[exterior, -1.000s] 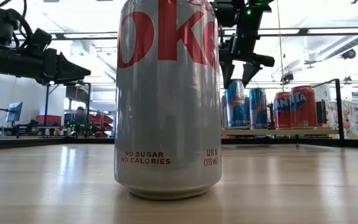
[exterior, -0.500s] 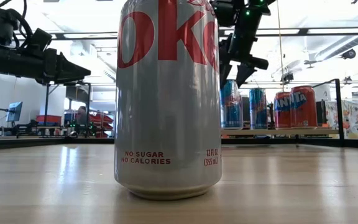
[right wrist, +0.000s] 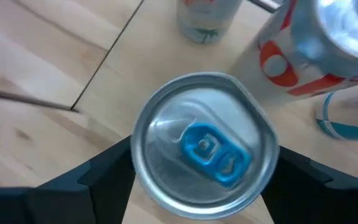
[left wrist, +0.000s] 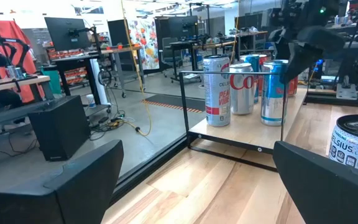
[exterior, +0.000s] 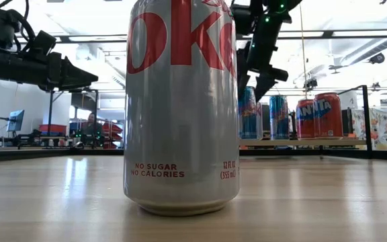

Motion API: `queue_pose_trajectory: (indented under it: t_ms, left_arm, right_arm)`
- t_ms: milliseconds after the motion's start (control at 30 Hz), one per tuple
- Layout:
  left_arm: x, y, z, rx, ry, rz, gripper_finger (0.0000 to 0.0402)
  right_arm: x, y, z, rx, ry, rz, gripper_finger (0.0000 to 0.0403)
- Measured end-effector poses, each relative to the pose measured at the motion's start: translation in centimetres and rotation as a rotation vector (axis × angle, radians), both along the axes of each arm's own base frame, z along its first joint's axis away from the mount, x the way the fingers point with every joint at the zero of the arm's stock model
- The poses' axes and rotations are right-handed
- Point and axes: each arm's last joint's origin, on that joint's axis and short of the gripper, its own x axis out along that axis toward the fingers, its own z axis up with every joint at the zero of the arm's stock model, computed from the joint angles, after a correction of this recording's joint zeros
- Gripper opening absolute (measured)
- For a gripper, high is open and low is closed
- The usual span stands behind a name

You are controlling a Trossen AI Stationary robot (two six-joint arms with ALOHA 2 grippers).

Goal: Place canned beverage on shelf
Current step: Put the blue soda can on the shelf aligned with the other blue soda can

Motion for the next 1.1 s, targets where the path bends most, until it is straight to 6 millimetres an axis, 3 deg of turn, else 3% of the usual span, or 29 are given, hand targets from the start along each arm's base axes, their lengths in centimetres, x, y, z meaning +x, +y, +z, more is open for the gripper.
queue_pose_trajectory:
  t_ms: [200,533,1100]
  left_arm:
    - [0.0,0.0,0.0,0.000,0.000,0.000,0.0398]
    - [0.0,0.0,0.0,0.000,0.000,0.000,0.0398]
    - [0.0,0.0,0.0,0.000,0.000,0.000,0.0398]
  right_arm:
    - [0.0,-0.1,0.1,-0.013,-0.006,-0.001,0.0298]
    - [-0.2,0.4,0.0,0.015,-0.030,-0.166,0.0299]
    - [0.7,5.1,-0.8,-0.231,-0.060,-0.398,0.0299]
